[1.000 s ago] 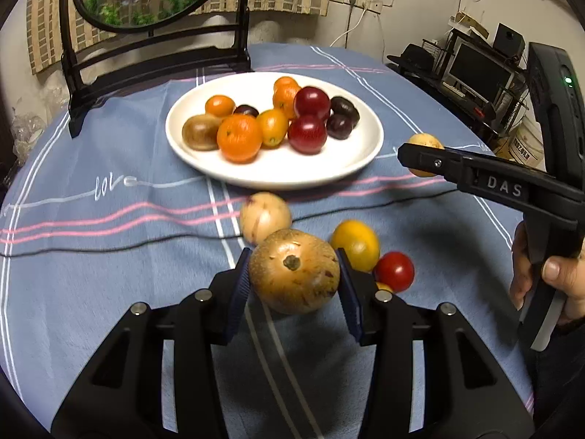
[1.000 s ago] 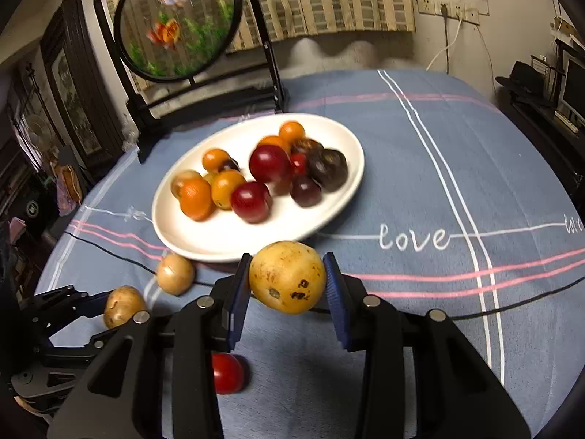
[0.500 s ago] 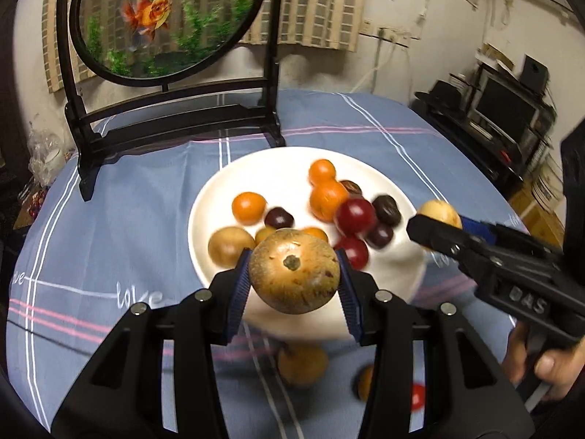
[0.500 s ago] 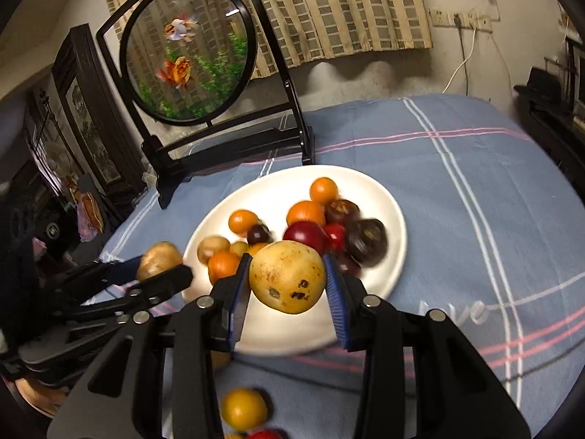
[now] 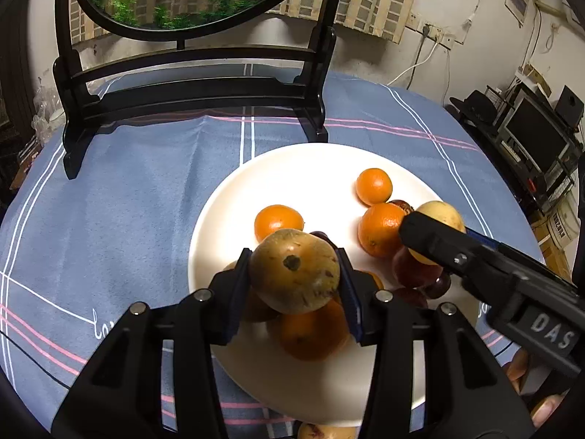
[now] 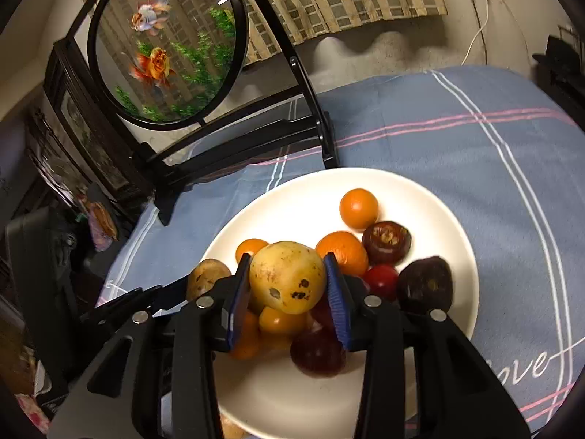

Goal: Organize fruits
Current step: 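Carry both potatoes onto the plate and open both tools, then grasp the pale round potato with the left tool while the right tool grasps a yellow tomato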

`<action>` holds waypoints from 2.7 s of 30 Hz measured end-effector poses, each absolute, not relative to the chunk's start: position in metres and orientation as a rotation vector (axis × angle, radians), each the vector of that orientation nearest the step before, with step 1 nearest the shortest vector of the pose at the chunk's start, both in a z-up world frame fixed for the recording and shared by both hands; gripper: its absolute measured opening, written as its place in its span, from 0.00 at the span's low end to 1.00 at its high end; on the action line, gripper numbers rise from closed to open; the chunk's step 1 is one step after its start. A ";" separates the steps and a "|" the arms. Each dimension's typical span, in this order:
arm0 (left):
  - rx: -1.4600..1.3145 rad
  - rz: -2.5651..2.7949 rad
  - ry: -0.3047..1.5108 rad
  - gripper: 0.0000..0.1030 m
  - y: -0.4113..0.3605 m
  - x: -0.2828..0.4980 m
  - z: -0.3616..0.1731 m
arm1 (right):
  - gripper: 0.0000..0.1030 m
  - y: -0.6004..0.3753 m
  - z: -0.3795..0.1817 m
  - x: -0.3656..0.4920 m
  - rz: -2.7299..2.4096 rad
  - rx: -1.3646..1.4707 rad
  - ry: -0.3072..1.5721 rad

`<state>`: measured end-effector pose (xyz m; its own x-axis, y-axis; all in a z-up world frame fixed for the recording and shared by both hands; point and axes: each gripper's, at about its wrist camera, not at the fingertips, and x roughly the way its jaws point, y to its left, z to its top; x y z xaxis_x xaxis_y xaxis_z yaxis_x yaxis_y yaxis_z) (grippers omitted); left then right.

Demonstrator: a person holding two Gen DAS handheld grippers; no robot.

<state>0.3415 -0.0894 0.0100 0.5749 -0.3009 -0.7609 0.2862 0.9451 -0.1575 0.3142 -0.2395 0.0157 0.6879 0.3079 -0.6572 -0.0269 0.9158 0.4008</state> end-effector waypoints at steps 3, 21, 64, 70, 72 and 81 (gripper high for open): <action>-0.022 -0.350 0.866 0.50 -0.089 0.337 0.016 | 0.42 -0.243 0.020 0.310 0.207 0.406 0.780; -0.013 -0.350 0.807 0.75 -0.062 0.244 0.026 | 0.65 -0.290 0.020 0.199 0.166 0.479 0.720; 0.117 -0.410 0.875 0.37 -0.081 0.210 -0.040 | 0.64 -0.252 -0.003 0.158 0.133 0.157 0.809; 0.063 -0.386 0.861 0.37 -0.065 0.211 -0.028 | 0.64 -0.240 -0.004 0.157 0.181 0.114 0.813; 0.045 -0.368 0.852 0.37 -0.058 0.211 -0.022 | 0.65 -0.230 -0.005 0.155 0.211 0.085 0.813; 0.039 -0.329 0.859 0.37 -0.050 0.215 -0.018 | 0.65 -0.188 -0.022 0.155 0.280 -0.050 0.863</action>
<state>0.2152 -0.0496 -0.0185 0.6060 -0.2693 -0.7485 0.3004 0.9488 -0.0981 0.1546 -0.1880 -0.0223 0.6163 0.2227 -0.7554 -0.2632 0.9623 0.0690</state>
